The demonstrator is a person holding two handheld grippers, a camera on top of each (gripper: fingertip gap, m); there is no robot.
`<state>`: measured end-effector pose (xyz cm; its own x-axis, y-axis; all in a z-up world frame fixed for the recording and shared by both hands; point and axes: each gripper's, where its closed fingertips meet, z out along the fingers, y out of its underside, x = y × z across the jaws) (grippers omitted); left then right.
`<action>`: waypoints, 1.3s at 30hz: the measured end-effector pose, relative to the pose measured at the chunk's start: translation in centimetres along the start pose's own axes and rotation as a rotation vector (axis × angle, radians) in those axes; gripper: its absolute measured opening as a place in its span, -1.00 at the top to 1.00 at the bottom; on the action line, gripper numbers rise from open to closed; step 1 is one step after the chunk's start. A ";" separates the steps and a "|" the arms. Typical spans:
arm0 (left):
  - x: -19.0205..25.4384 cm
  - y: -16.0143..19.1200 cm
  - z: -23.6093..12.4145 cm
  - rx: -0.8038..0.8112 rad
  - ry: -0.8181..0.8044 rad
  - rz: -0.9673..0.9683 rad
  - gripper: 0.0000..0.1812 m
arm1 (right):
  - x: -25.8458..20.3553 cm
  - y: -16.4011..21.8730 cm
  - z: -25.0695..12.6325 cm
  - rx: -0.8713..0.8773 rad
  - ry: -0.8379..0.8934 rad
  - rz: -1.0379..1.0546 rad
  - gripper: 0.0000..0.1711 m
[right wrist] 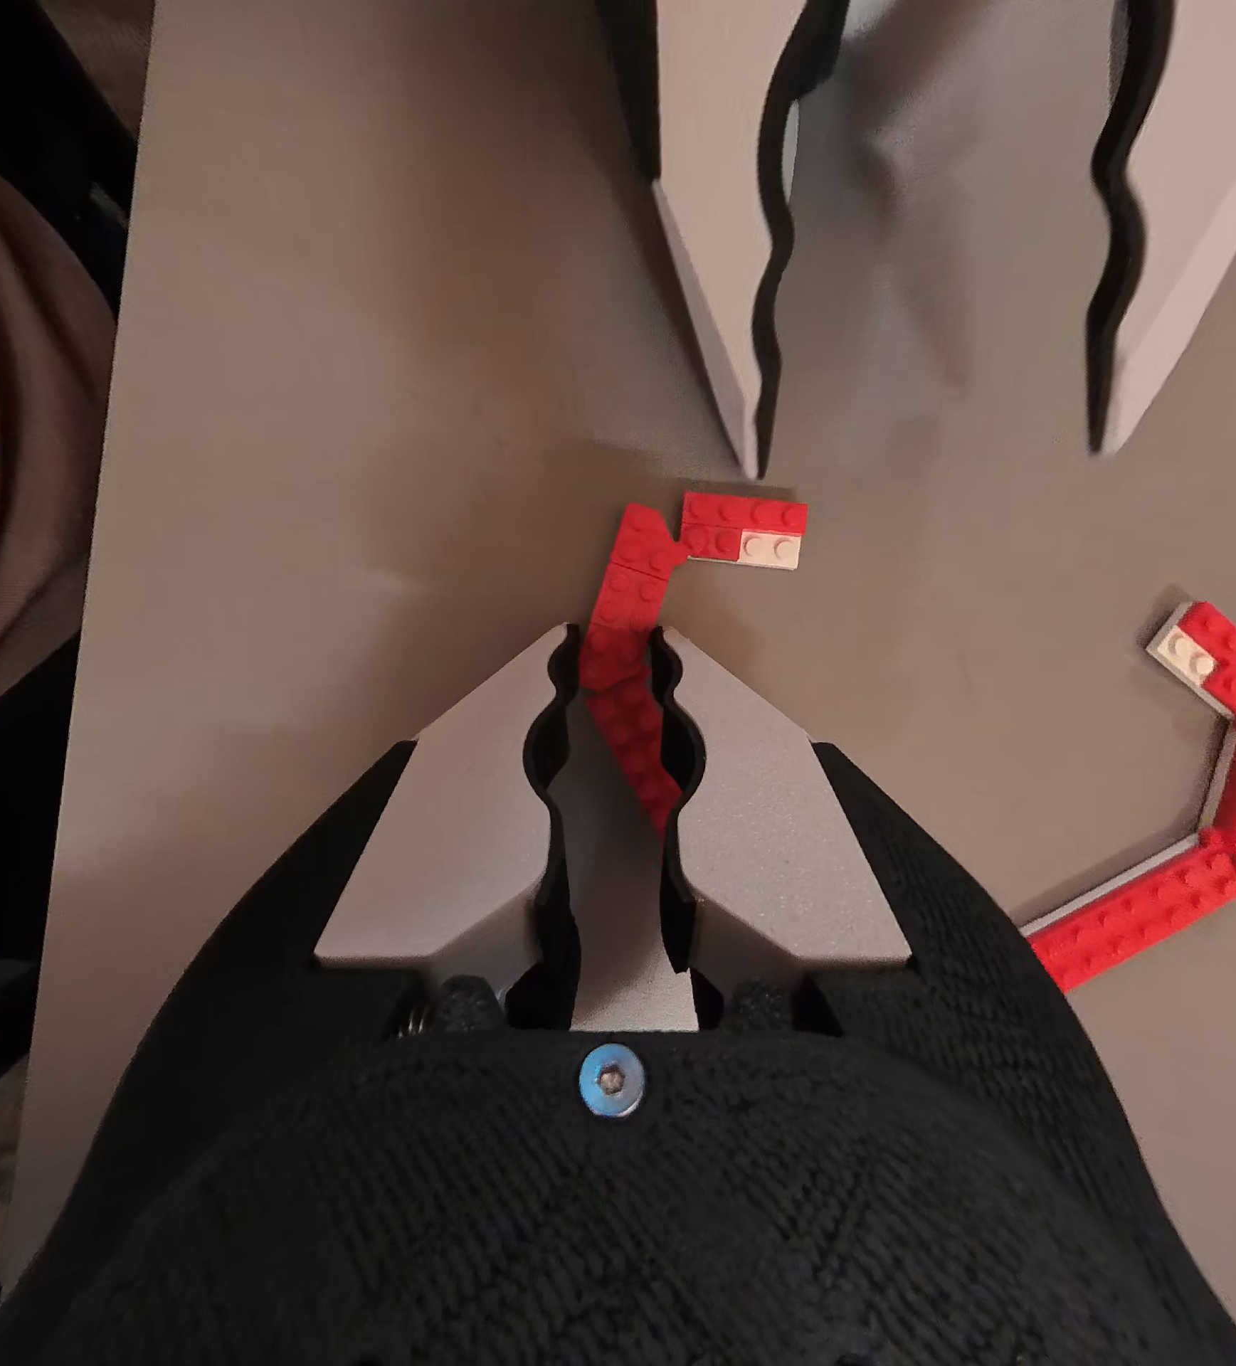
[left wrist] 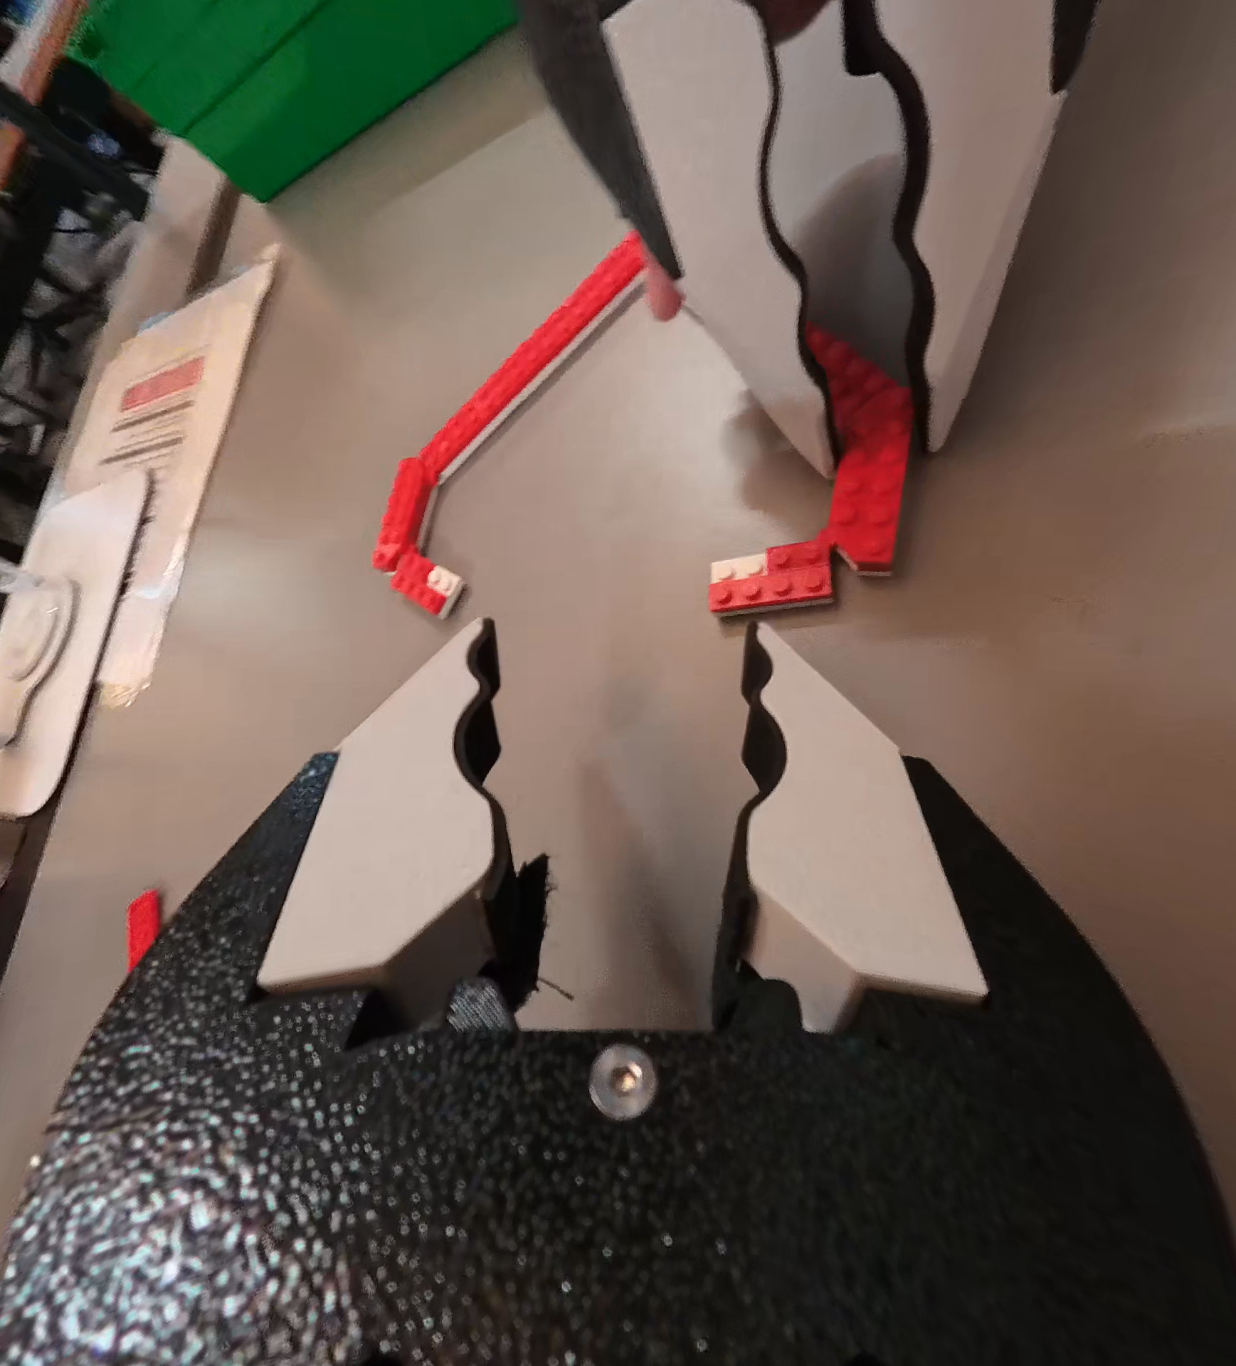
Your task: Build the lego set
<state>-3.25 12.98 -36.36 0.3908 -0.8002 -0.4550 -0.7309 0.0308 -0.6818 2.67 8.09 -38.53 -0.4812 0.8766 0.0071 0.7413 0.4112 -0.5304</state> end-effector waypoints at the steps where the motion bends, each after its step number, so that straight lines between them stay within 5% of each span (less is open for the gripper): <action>1: -0.7 0.1 -0.4 0.020 -0.036 -0.021 0.29 | 0.2 0.0 0.0 0.006 0.014 0.011 0.80; 10: -12.4 0.2 -5.2 0.303 -0.617 -0.328 0.33 | 3.7 -1.6 0.8 0.080 0.133 0.215 0.80; 13: -15.0 1.4 -6.5 0.363 -0.790 -0.418 0.33 | 5.2 -3.6 0.0 0.189 0.201 0.196 0.55; 16: -16.4 2.4 -7.9 0.437 -0.916 -0.486 0.32 | 9.8 -4.7 -4.5 0.388 0.448 0.167 0.40; 22: -17.7 3.4 -8.7 0.500 -0.993 -0.535 0.19 | 19.6 3.1 -17.4 0.862 1.157 0.311 0.41; 28: -19.5 4.8 -9.9 0.459 -1.173 -0.516 0.14 | 22.7 8.8 -21.3 0.833 1.538 0.302 0.42; 34: -19.4 3.9 -7.7 0.442 -1.063 -0.460 0.09 | 24.7 8.0 -20.3 0.722 1.561 0.188 0.38; 39: -19.5 3.3 -6.3 0.440 -1.004 -0.452 0.03 | 24.1 7.8 -20.9 0.813 1.540 0.195 0.36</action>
<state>-16.73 24.90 -26.15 0.9718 0.0304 -0.2339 -0.2346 0.2264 -0.9454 6.67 37.62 -24.81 0.7786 0.5079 0.3684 0.0957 0.4841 -0.8698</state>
